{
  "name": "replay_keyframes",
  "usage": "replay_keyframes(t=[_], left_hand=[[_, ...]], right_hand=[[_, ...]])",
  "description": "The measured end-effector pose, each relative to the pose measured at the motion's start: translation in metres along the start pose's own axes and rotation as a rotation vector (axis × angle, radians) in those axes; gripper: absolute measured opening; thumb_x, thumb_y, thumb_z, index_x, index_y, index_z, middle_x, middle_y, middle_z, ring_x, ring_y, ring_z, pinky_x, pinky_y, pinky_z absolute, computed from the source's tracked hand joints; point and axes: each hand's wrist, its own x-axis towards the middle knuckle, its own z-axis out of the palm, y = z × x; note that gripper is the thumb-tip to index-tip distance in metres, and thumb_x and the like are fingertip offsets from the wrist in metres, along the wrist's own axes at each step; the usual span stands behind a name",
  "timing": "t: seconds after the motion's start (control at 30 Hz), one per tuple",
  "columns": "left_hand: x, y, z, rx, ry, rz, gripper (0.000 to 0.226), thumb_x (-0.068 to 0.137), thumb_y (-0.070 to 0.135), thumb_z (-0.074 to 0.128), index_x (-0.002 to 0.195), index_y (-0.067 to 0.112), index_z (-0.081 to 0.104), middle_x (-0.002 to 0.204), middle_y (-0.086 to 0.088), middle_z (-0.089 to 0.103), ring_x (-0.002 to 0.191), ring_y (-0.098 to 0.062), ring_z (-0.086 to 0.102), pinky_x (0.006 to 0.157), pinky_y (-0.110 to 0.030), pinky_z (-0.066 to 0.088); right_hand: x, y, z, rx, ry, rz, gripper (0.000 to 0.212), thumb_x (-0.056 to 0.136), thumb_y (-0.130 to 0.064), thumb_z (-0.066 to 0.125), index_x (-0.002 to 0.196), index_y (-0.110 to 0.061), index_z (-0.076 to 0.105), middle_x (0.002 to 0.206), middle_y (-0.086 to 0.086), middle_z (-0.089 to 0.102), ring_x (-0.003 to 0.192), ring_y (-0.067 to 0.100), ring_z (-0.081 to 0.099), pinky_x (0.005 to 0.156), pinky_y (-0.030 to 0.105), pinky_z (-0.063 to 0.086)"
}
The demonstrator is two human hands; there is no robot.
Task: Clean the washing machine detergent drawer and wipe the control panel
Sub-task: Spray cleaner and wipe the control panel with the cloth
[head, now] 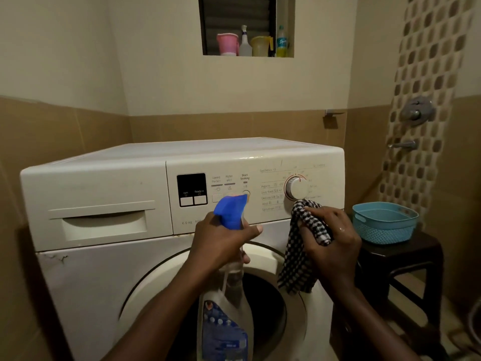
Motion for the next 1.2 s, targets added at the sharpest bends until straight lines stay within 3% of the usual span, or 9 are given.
replay_keyframes(t=[0.17,0.27,0.43,0.6,0.7,0.9,0.97,1.1,1.2], left_hand=[[-0.013,-0.022,-0.002,0.079,0.046,-0.105,0.028,0.076,0.026,0.082,0.083,0.009,0.061,0.060,-0.007,0.066,0.053,-0.027,0.071,0.066,-0.037,0.061],[-0.016,-0.030,-0.009,0.050,0.079,-0.108,0.027,0.075,0.025,0.084,0.084,0.009,0.063,0.062,-0.006,0.066,0.054,-0.028,0.071,0.071,-0.042,0.063],[-0.018,-0.035,-0.020,0.039,0.108,-0.073,0.025,0.075,0.022,0.084,0.078,0.010,0.062,0.058,-0.006,0.065,0.052,-0.031,0.070,0.073,-0.047,0.062],[-0.018,-0.041,-0.035,0.012,0.143,-0.056,0.025,0.075,0.022,0.084,0.083,0.010,0.064,0.062,-0.008,0.065,0.053,-0.032,0.070,0.073,-0.047,0.060],[-0.017,-0.049,-0.043,-0.006,0.157,-0.041,0.023,0.076,0.022,0.083,0.085,0.010,0.065,0.061,-0.009,0.064,0.053,-0.034,0.069,0.071,-0.046,0.058],[-0.019,-0.060,-0.042,-0.055,0.205,-0.057,0.021,0.075,0.016,0.083,0.086,0.012,0.066,0.067,-0.014,0.069,0.050,-0.030,0.067,0.062,-0.037,0.057],[-0.019,-0.061,-0.043,-0.063,0.196,-0.064,0.022,0.075,0.018,0.084,0.087,0.011,0.066,0.072,-0.017,0.070,0.052,-0.031,0.069,0.062,-0.036,0.057],[-0.016,-0.064,-0.047,-0.047,0.186,-0.050,0.021,0.074,0.019,0.084,0.084,0.011,0.067,0.071,-0.015,0.070,0.052,-0.034,0.069,0.069,-0.042,0.058],[-0.016,-0.064,-0.046,-0.044,0.182,-0.049,0.021,0.075,0.018,0.083,0.084,0.012,0.066,0.065,-0.012,0.068,0.049,-0.030,0.067,0.069,-0.041,0.058]], right_hand=[[0.004,-0.002,0.002,0.012,0.013,-0.019,0.034,0.073,0.000,0.076,0.105,-0.011,0.070,0.103,-0.003,0.060,0.096,-0.001,0.053,0.087,0.002,0.039],[0.005,-0.009,0.009,0.039,0.024,-0.036,0.031,0.075,-0.006,0.071,0.106,-0.010,0.069,0.105,0.001,0.062,0.097,0.000,0.052,0.089,0.001,0.037],[0.011,-0.024,0.025,0.078,-0.034,-0.081,0.036,0.076,0.003,0.073,0.109,-0.009,0.067,0.109,-0.004,0.056,0.101,-0.003,0.050,0.093,0.002,0.037],[0.006,-0.030,0.047,0.067,-0.127,-0.037,0.040,0.077,0.000,0.071,0.115,-0.014,0.065,0.117,0.002,0.059,0.110,0.012,0.053,0.098,0.023,0.045],[0.002,-0.033,0.062,0.019,-0.108,-0.036,0.043,0.075,0.000,0.072,0.114,-0.015,0.064,0.117,0.001,0.057,0.109,0.010,0.050,0.097,0.025,0.046],[-0.023,-0.057,0.083,-0.006,-0.452,-0.284,0.048,0.067,-0.009,0.073,0.113,-0.019,0.062,0.117,-0.001,0.055,0.107,0.018,0.055,0.082,0.029,0.054],[-0.023,-0.048,0.080,0.017,-0.389,-0.247,0.050,0.067,-0.007,0.072,0.115,-0.020,0.062,0.120,-0.002,0.053,0.111,0.016,0.053,0.089,0.025,0.050],[0.008,-0.036,0.079,0.025,-0.078,-0.034,0.054,0.074,-0.001,0.067,0.125,-0.017,0.060,0.130,0.005,0.050,0.124,0.018,0.043,0.110,0.021,0.034],[0.029,-0.053,0.091,0.016,-0.066,-0.092,0.057,0.076,0.001,0.067,0.129,-0.015,0.059,0.132,0.005,0.050,0.127,0.018,0.042,0.112,0.021,0.028]])
